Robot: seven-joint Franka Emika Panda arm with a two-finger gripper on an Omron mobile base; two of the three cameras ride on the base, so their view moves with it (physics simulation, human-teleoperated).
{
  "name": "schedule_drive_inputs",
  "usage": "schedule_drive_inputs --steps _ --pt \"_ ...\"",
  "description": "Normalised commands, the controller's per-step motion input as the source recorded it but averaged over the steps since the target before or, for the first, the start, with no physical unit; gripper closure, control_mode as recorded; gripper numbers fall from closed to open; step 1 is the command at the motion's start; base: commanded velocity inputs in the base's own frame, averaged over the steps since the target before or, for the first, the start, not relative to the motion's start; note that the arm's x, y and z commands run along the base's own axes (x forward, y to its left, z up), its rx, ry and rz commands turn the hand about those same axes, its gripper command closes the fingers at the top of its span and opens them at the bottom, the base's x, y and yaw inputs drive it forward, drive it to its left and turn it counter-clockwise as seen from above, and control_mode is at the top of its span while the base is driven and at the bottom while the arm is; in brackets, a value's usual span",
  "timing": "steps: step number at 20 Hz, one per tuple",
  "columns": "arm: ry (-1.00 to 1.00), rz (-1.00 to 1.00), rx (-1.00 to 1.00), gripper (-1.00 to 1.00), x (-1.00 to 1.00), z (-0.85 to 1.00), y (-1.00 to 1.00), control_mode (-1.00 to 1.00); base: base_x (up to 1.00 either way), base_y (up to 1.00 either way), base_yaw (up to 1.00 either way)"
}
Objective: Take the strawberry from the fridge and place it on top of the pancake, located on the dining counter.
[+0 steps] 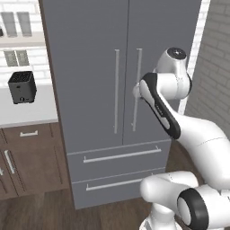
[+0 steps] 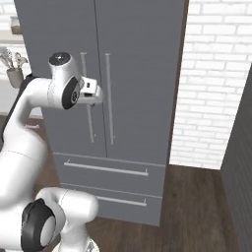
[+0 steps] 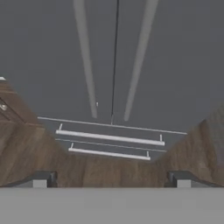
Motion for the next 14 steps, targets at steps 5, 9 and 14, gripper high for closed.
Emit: schedule_drive_inputs --steps 5,9,14 --pt "-0.56 0.0 0.0 -1.0 0.56 0.01 -0.06 -1.0 0.0 0.0 0.0" --pt "-0.24 0.0 0.0 -1.0 0.5 0.02 -0.18 -1.0 0.0 0.0 0.0" --pt "-0.03 -0.02 0.01 -1.0 0.61 0.01 -0.2 -1.0 0.0 0.0 0.0"
